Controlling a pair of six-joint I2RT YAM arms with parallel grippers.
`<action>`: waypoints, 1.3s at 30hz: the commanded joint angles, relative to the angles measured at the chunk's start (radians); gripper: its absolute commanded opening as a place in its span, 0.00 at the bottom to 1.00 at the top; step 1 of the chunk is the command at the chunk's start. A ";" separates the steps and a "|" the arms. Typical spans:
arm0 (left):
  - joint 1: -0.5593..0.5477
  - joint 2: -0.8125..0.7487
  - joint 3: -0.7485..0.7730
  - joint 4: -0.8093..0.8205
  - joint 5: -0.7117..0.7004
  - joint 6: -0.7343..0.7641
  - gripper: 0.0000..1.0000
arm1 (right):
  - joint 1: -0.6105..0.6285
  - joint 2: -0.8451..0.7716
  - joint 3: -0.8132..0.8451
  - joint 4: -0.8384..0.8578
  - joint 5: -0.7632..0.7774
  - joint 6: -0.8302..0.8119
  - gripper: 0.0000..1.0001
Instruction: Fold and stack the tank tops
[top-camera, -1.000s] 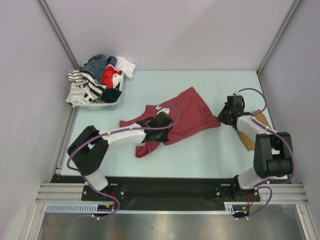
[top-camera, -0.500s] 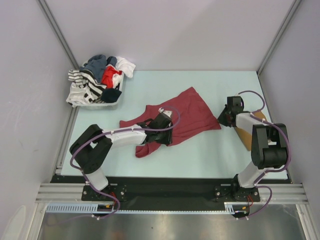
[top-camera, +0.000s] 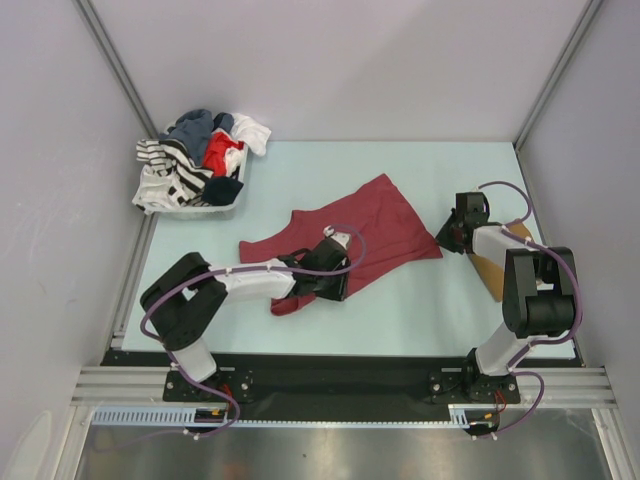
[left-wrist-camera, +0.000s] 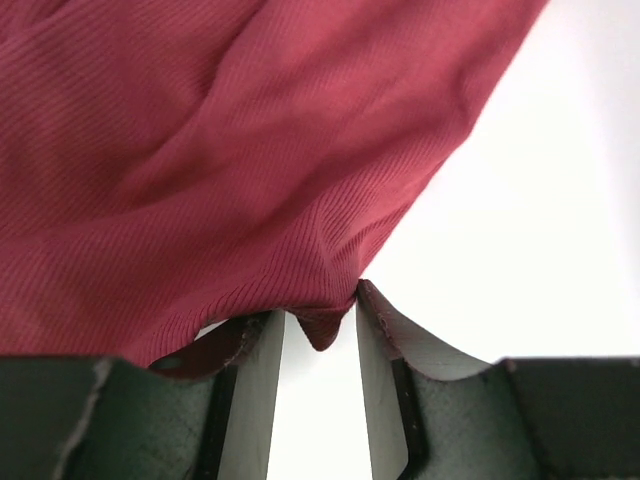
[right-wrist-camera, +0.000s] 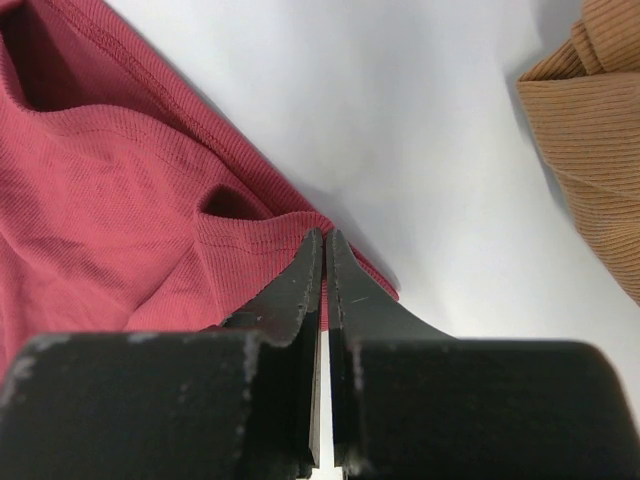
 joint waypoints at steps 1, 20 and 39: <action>-0.008 -0.058 -0.020 0.044 -0.003 0.027 0.41 | -0.005 0.000 0.029 0.029 -0.005 0.001 0.01; 0.029 0.002 0.109 -0.023 -0.110 0.037 0.01 | -0.016 -0.008 0.014 0.037 -0.024 0.001 0.01; 0.029 0.079 0.123 -0.045 -0.069 0.049 0.35 | -0.016 -0.013 0.008 0.035 -0.027 0.000 0.02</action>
